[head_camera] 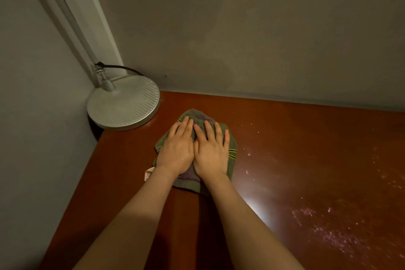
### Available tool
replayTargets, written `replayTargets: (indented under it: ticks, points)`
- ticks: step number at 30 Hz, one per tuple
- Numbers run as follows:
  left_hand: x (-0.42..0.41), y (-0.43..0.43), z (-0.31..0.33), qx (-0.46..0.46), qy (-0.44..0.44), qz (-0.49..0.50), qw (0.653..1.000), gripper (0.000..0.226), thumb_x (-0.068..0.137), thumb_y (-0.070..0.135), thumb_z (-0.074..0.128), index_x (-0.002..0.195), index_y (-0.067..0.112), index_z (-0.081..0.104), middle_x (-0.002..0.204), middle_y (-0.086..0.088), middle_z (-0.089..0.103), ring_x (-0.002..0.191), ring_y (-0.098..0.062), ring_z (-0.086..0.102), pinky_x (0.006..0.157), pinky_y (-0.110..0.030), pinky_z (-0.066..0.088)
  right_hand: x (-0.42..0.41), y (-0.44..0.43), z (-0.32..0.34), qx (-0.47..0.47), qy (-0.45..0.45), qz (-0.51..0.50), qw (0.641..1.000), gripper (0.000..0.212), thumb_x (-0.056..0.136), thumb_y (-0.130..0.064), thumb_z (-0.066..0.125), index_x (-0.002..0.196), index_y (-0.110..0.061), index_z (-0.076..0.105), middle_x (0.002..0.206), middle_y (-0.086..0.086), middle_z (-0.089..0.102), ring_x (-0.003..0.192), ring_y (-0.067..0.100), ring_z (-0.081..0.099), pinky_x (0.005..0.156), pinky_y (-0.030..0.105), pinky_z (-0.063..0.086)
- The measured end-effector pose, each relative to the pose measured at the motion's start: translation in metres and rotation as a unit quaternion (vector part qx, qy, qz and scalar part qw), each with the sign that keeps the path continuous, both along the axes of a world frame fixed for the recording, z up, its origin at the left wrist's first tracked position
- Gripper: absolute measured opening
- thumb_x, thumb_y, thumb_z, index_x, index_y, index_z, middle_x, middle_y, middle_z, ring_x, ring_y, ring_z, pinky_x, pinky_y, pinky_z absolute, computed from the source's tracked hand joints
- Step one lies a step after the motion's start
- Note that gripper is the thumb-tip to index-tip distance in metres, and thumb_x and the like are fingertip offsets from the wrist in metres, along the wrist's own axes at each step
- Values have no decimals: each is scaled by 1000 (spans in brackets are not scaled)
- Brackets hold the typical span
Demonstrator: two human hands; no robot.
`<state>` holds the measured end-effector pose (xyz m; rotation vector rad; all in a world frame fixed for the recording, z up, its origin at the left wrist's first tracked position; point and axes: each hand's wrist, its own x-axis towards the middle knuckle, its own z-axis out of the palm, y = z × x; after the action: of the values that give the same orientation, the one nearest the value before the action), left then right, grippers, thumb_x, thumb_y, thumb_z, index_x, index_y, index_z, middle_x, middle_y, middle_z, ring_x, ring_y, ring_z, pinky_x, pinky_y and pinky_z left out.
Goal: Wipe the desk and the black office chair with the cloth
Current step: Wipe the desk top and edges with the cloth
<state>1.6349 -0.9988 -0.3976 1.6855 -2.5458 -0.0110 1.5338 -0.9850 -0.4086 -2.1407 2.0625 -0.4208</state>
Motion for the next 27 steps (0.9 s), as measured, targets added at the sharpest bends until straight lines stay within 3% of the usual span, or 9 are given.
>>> replayTargets:
  ticks: [5, 6, 8, 10, 17, 22, 27]
  points:
    - [-12, -32, 1, -21, 22, 4, 1000, 57, 86, 22, 23, 118, -10, 58, 124, -23, 59, 118, -31, 57, 99, -44, 45, -11, -26, 1, -21, -9, -16, 1000, 67, 86, -39, 9, 138, -23, 48, 146, 8, 42, 140, 30, 29, 115, 49, 11]
    - [-16, -38, 3, -15, 25, 5, 1000, 61, 86, 25, 20, 122, -10, 55, 128, -22, 56, 121, -29, 54, 104, -40, 41, -13, -33, 1, -28, -12, -21, 999, 68, 85, -39, 9, 137, -23, 49, 146, 8, 43, 139, 30, 30, 114, 49, 11]
    - [-23, -49, 4, -18, 36, 3, 999, 75, 82, 33, 5, 137, -6, 38, 145, -18, 39, 137, -25, 35, 114, -32, 14, -19, -45, 1, -37, -14, -25, 999, 68, 85, -38, 9, 137, -22, 49, 146, 8, 43, 140, 30, 30, 115, 49, 9]
    - [-28, -59, 4, -11, 57, 11, 998, 83, 78, 37, -4, 143, -2, 28, 151, -15, 28, 142, -21, 23, 114, -26, 2, -24, -55, 0, -42, -18, -24, 999, 62, 89, -37, 13, 139, -22, 46, 148, 8, 40, 141, 30, 26, 115, 48, 6]
    - [-31, -82, -5, -3, 68, 38, 997, 86, 76, 40, -6, 144, 0, 26, 152, -15, 27, 143, -20, 21, 115, -27, 6, -36, -73, 6, 8, -32, 18, 999, 48, 101, -32, 29, 148, -25, 27, 157, 5, 17, 146, 25, 3, 115, 43, -10]
    - [-37, -100, -8, 6, 58, 80, 995, 69, 83, 28, 12, 145, 0, 25, 153, -15, 25, 144, -20, 18, 114, -27, 6, -44, -96, 10, 15, -13, 44, 999, 46, 102, -33, 26, 148, -28, 26, 157, 3, 17, 146, 24, 3, 115, 43, -9]
    - [-40, -95, -5, 8, 57, 94, 994, 70, 82, 27, 11, 146, 0, 23, 154, -15, 22, 144, -20, 15, 115, -26, 4, -45, -94, 8, 11, -15, 56, 998, 46, 102, -34, 26, 148, -26, 27, 157, 4, 19, 146, 25, 5, 115, 43, -9]
